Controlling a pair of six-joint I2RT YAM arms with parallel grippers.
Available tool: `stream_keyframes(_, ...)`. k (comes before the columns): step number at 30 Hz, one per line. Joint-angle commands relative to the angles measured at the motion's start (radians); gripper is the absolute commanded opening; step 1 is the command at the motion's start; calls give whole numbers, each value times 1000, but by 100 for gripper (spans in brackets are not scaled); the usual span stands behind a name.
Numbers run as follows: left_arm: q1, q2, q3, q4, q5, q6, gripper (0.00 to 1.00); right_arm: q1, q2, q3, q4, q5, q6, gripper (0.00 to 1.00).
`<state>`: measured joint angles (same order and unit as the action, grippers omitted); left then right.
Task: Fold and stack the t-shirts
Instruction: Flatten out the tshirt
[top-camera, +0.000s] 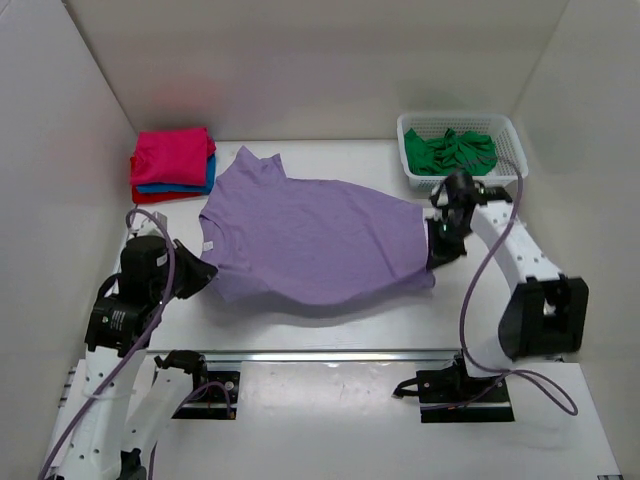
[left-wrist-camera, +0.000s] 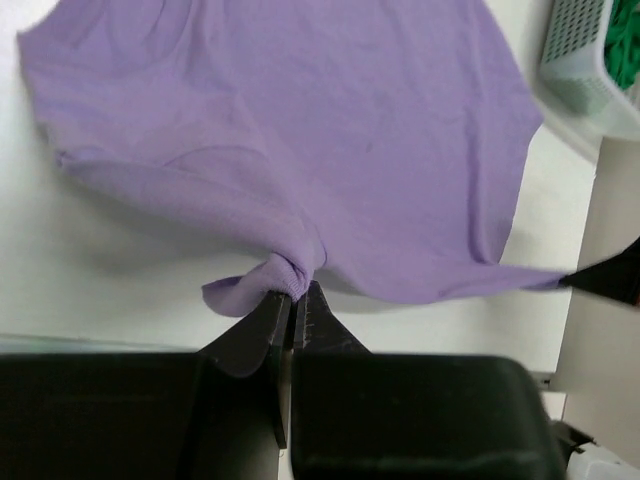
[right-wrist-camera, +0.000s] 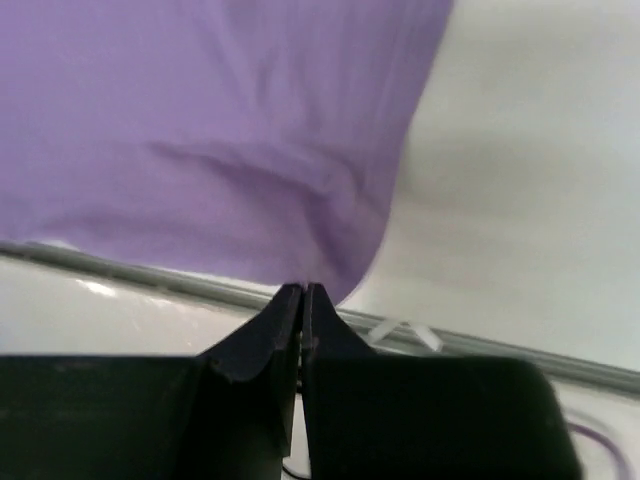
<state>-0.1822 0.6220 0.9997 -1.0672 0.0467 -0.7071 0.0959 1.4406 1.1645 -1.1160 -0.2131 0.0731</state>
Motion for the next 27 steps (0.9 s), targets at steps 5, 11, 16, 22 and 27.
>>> stream_keyframes(5, -37, 139, 319, 127, -244, 67, 0, -18, 418, 983, 53, 17, 2, 0)
stream_keyframes(11, -48, 378, 713, 170, -350, 251, 0, -38, 408, 1152, 120, 6, -2, 0)
stream_keyframes(16, -164, 573, 1138, 135, -497, 380, 0, -36, 281, 1101, 136, -16, -19, 0)
stream_keyframes(22, -184, 553, 1228, 139, -525, 397, 0, -36, 139, 1066, 151, -28, -25, 0)
stream_keyframes(27, -304, 504, 1316, 156, -697, 455, 0, -50, 9, 1043, 182, -65, -15, 0)
